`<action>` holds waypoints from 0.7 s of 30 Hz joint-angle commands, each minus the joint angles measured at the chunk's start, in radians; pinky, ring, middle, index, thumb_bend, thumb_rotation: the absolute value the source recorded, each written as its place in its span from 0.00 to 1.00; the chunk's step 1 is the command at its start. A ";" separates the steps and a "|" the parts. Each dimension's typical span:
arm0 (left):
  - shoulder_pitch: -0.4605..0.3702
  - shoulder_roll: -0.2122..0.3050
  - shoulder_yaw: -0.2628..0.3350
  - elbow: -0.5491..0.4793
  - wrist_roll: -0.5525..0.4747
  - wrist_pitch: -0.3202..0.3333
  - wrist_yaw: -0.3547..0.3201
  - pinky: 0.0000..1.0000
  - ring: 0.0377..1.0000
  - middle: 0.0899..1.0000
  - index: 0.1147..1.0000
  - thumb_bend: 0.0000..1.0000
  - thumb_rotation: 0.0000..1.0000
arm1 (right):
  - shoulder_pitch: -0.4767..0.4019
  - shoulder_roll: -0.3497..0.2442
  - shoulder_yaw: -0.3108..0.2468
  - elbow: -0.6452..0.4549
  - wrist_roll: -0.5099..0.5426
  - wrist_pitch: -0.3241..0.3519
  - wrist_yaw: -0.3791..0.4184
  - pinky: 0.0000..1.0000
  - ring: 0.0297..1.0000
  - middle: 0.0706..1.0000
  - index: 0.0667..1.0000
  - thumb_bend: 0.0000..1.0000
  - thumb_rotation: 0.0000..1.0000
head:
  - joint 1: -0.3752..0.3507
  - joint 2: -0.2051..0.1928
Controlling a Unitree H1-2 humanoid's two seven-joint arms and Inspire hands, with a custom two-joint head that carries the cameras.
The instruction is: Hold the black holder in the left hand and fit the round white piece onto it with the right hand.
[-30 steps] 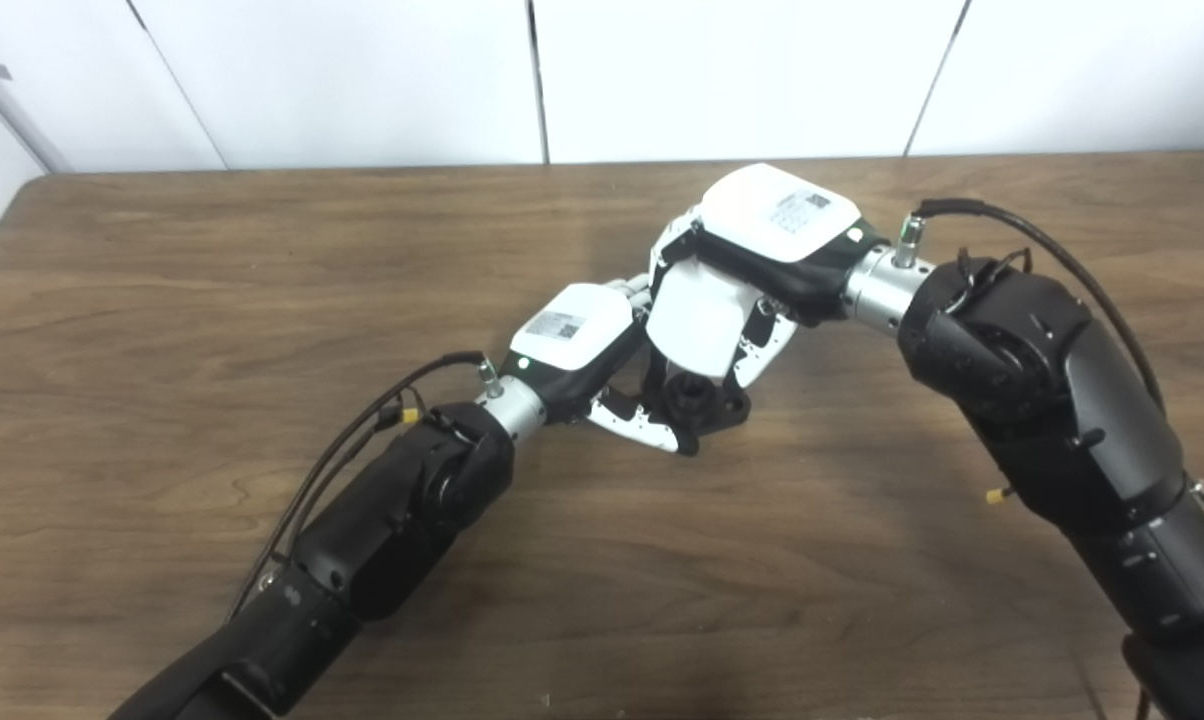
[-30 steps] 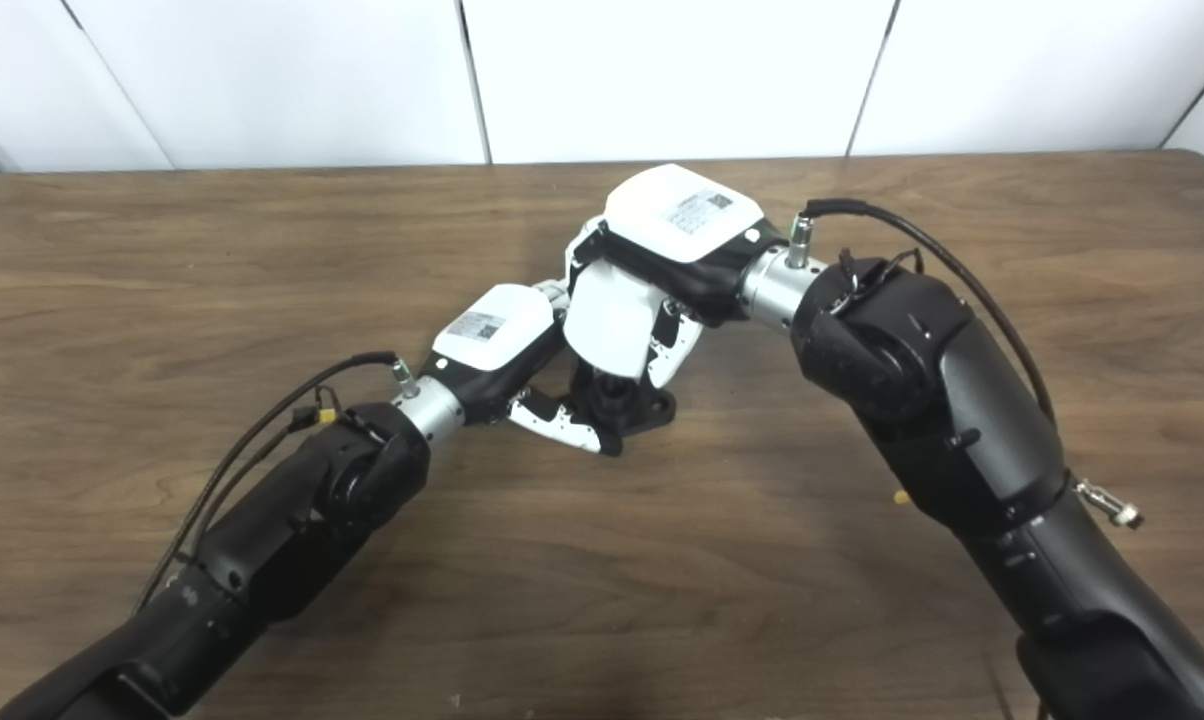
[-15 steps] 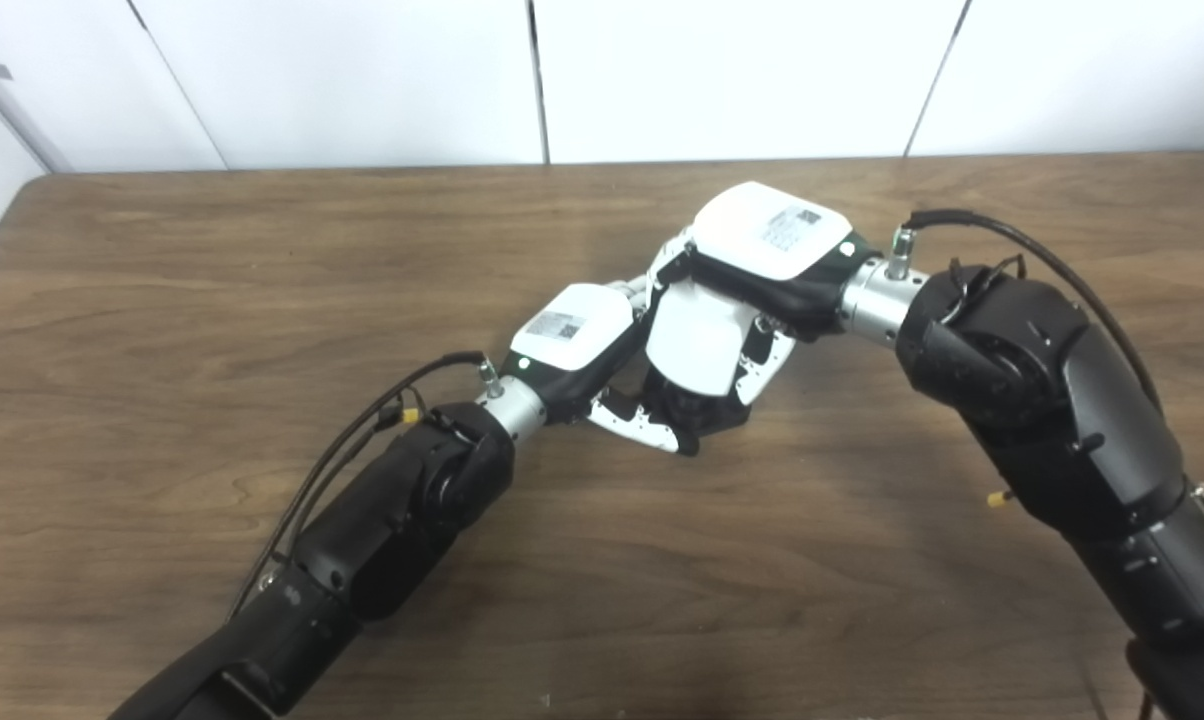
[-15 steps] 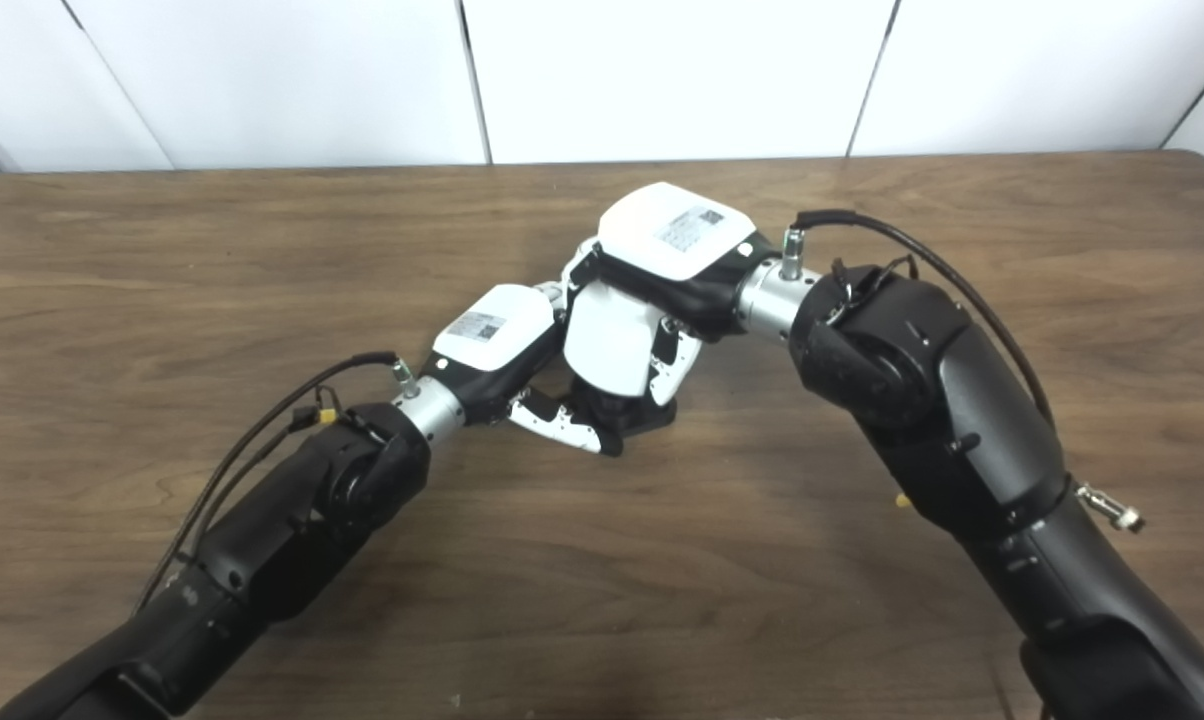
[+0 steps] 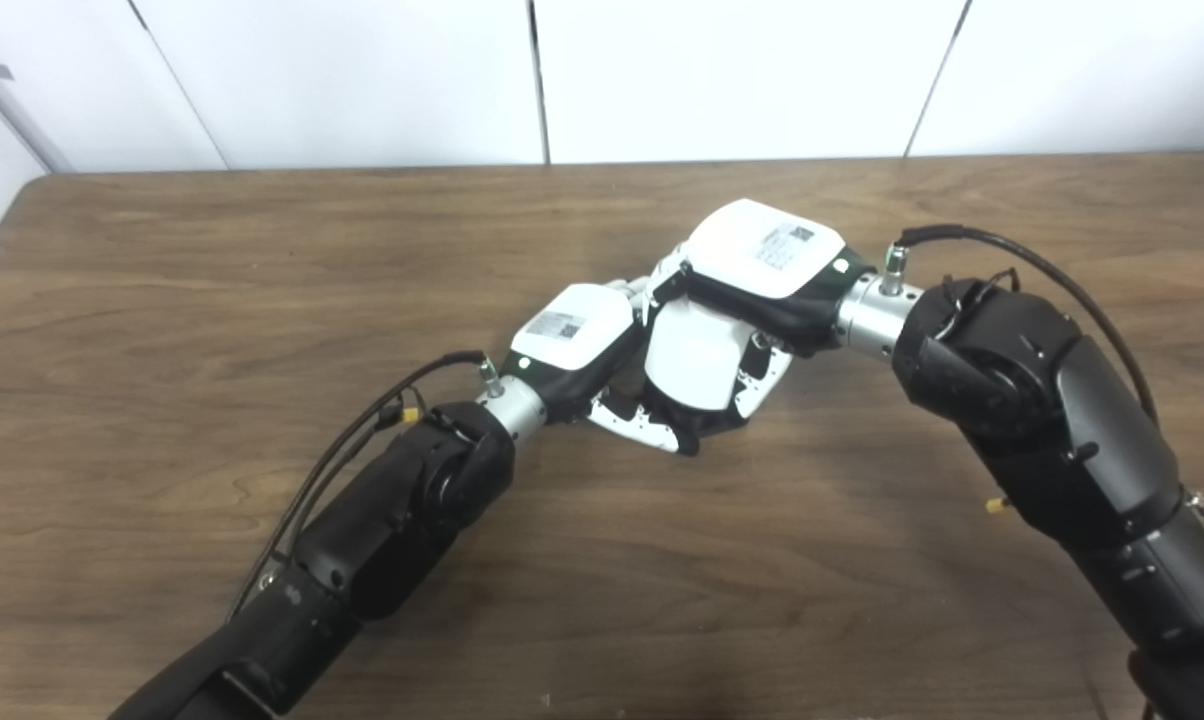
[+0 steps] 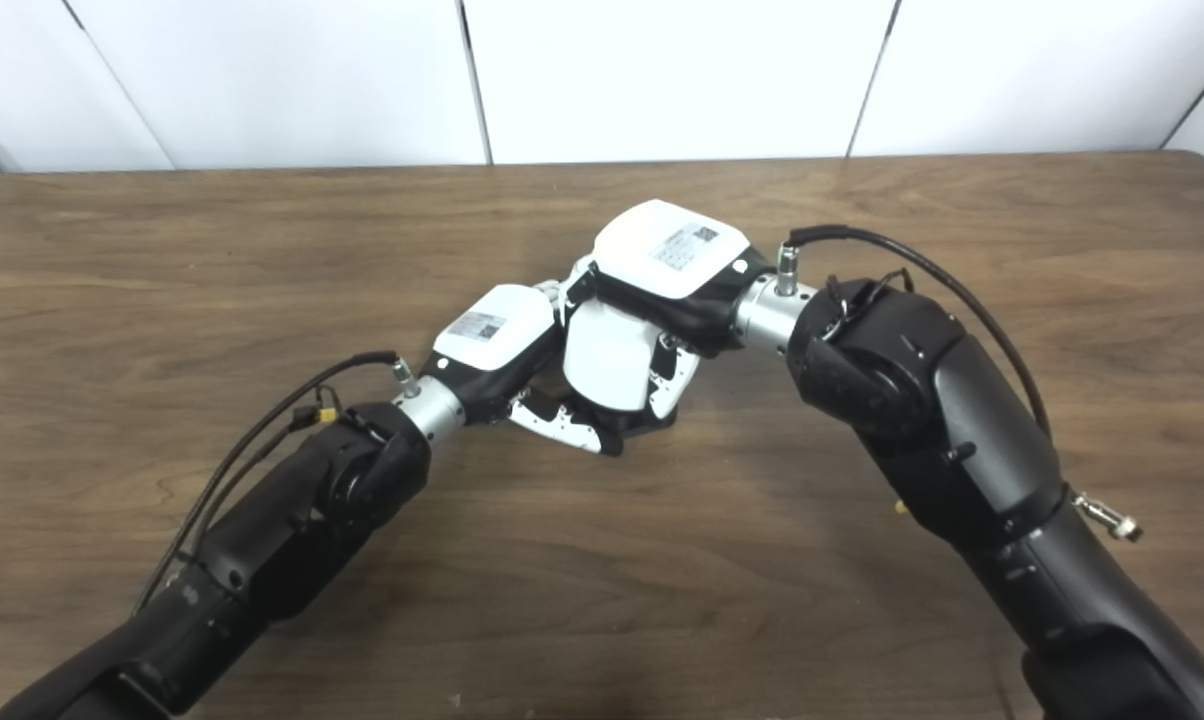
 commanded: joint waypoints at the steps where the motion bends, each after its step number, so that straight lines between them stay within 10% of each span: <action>1: 0.052 0.019 -0.045 0.042 0.037 0.018 -0.102 0.95 0.96 0.94 0.41 0.52 0.07 | -0.010 0.000 0.017 0.012 0.000 -0.034 -0.006 0.72 0.75 0.70 0.44 0.53 0.14 | 0.001 0.001; 21: 0.047 0.014 -0.050 0.050 0.039 0.014 -0.081 0.94 0.96 0.91 0.42 0.52 0.07 | -0.006 0.007 0.082 0.024 0.001 -0.055 0.006 0.74 0.75 0.70 0.44 0.53 0.14 | 0.009 0.007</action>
